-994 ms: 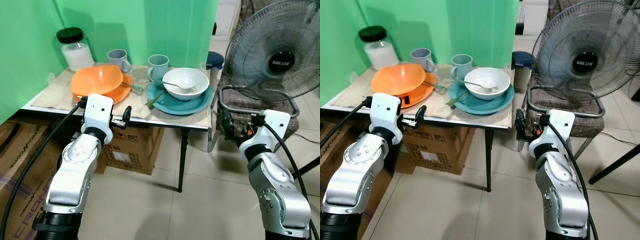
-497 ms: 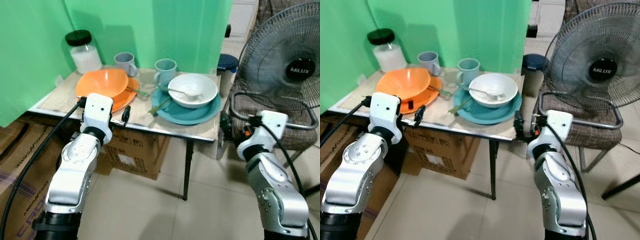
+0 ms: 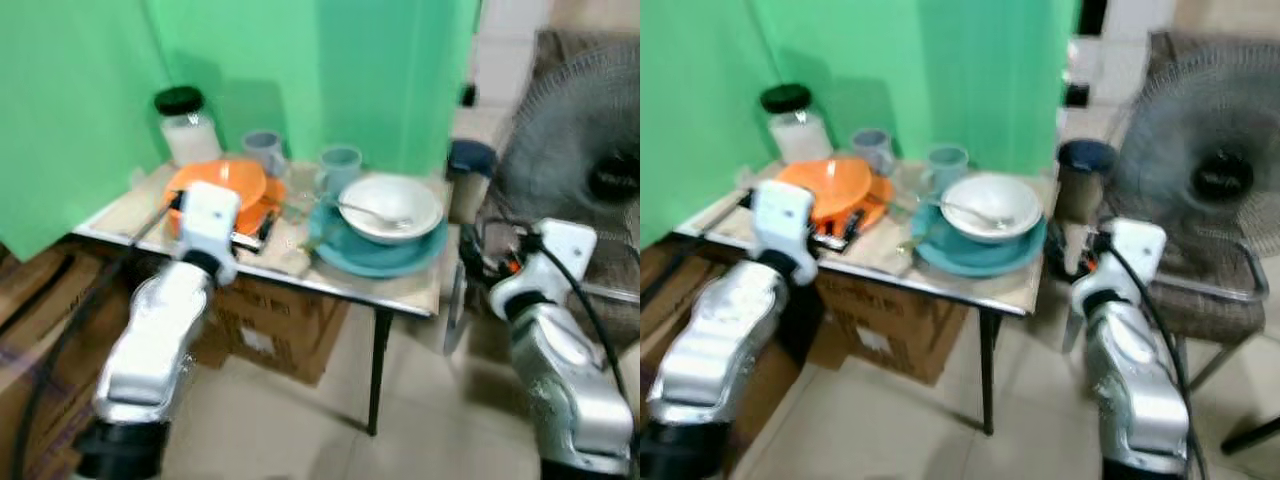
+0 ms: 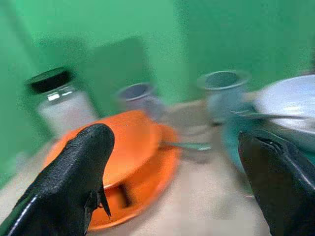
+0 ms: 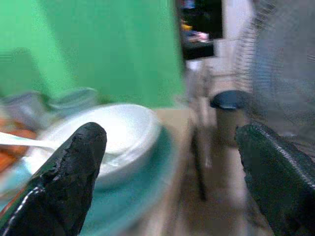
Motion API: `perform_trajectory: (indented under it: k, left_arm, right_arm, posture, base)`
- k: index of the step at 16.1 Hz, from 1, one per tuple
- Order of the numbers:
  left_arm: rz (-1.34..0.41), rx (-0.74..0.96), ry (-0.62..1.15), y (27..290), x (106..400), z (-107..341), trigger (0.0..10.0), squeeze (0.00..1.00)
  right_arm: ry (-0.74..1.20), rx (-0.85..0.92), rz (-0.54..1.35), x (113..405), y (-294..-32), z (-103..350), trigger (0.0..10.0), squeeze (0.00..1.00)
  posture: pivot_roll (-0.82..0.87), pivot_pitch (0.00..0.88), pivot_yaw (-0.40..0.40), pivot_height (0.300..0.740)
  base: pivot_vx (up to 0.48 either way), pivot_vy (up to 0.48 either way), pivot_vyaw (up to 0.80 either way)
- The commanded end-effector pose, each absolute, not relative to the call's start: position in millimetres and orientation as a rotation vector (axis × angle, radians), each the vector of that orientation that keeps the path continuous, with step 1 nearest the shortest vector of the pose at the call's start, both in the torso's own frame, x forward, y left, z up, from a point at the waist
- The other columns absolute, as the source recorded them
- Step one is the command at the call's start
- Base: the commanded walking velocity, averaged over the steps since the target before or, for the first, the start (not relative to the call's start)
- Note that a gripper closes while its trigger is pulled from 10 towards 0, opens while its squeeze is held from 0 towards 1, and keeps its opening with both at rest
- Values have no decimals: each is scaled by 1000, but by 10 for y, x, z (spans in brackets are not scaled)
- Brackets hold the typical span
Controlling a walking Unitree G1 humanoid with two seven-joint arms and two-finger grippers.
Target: Setting the table
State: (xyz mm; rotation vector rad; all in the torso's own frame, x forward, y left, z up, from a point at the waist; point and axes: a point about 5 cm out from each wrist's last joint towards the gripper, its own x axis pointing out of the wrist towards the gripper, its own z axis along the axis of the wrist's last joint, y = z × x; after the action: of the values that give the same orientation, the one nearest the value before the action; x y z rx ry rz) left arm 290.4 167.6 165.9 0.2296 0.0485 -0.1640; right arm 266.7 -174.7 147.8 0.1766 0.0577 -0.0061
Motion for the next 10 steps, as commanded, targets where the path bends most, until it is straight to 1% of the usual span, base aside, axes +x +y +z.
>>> perform_trajectory:
  k: [1, 9, 10]
  left_arm:
    - [-166, 231, 42, 1647, 2910, 1682, 10000, 0]
    - [-169, 232, 52, 1649, 2859, 1655, 10000, 0]
    - [-170, 233, 52, 1648, 2853, 1654, 10000, 0]
  right_arm:
    - [46, 159, -10, 2663, -1782, 1507, 10000, 0]
    - [50, 155, 32, 2693, -1796, 1516, 10000, 0]
    - [35, 116, 45, 2699, -1788, 1539, 10000, 0]
  posture:
    - [55, 0, 45, 740]
    - [67, 0, 30, 740]
    - [69, 0, 29, 740]
  base:
    - [315, 0, 0]
    - [308, 0, 0]
    - [307, 0, 0]
